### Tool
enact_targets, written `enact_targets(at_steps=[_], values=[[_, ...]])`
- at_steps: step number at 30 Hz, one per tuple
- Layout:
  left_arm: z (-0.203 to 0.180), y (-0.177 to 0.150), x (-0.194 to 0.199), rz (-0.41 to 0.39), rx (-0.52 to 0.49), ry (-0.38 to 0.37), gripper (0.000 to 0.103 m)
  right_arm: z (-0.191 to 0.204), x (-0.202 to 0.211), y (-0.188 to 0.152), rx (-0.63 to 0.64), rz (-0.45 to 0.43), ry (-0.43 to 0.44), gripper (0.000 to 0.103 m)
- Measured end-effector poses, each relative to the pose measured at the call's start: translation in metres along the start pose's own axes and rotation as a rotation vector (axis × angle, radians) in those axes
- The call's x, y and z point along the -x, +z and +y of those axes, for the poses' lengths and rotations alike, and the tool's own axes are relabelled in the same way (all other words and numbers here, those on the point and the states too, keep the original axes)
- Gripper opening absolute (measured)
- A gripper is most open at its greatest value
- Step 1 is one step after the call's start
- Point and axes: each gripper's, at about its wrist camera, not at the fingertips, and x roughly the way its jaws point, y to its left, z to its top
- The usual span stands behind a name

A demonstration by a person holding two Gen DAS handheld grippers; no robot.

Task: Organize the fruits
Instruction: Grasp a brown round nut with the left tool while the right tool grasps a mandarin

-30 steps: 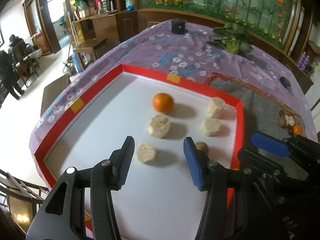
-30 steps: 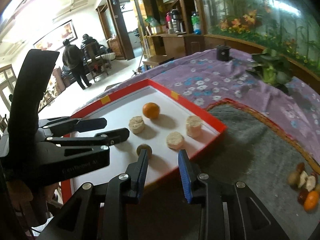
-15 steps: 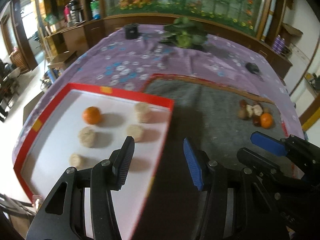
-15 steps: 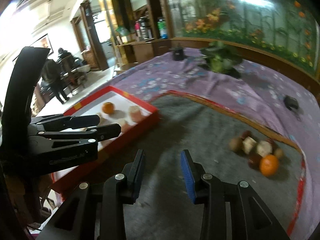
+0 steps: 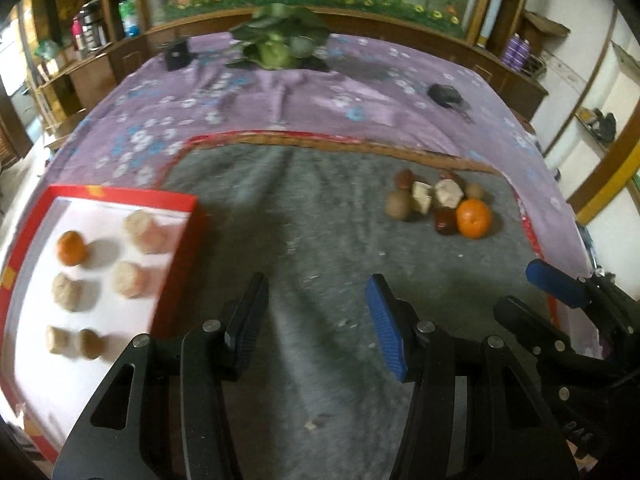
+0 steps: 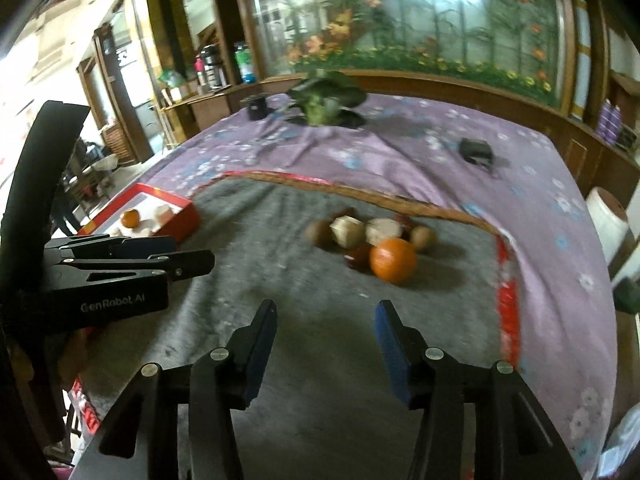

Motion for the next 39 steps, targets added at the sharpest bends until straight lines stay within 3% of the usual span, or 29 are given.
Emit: enact_targets(at_steps=[10,18,23,24,25,28,36,39], values=[[-0.029,0.024,-0.027,0.021,-0.081,-0.055,0.051,-0.040,0.008,-0.011,-0.093,-0.007,-0.009,0.052],[-0.047,0.043,-0.063,0.079,-0.147,-0.103,0.051,-0.045,0.006,-0.009,-0.098,-0.009,0.007,0.052],[-0.049,0.051,-0.076,0.064,-0.150,-0.109,0.050,-0.046,0.002,-0.006,-0.093,-0.005,0.021,0.052],[-0.050,0.051,-0.076,0.057,-0.154,-0.112,0.049,-0.046,0.001,-0.006,-0.089,-0.003,0.020,0.052],[-0.051,0.051,-0.075,0.049,-0.158,-0.115,0.038,-0.046,-0.001,-0.005,-0.085,-0.001,0.020,0.052],[-0.055,0.047,-0.073,0.035,-0.191,-0.102,0.022,-0.046,-0.008,0.000,-0.076,0.008,0.021,0.052],[-0.044,0.043,-0.060,0.019,-0.171,-0.121,0.022,-0.050,-0.043,0.024,-0.072,0.025,0.038,0.052],[-0.044,0.040,-0.054,0.016,-0.173,-0.132,0.022,-0.050,-0.058,0.029,-0.062,0.035,0.038,0.032]])
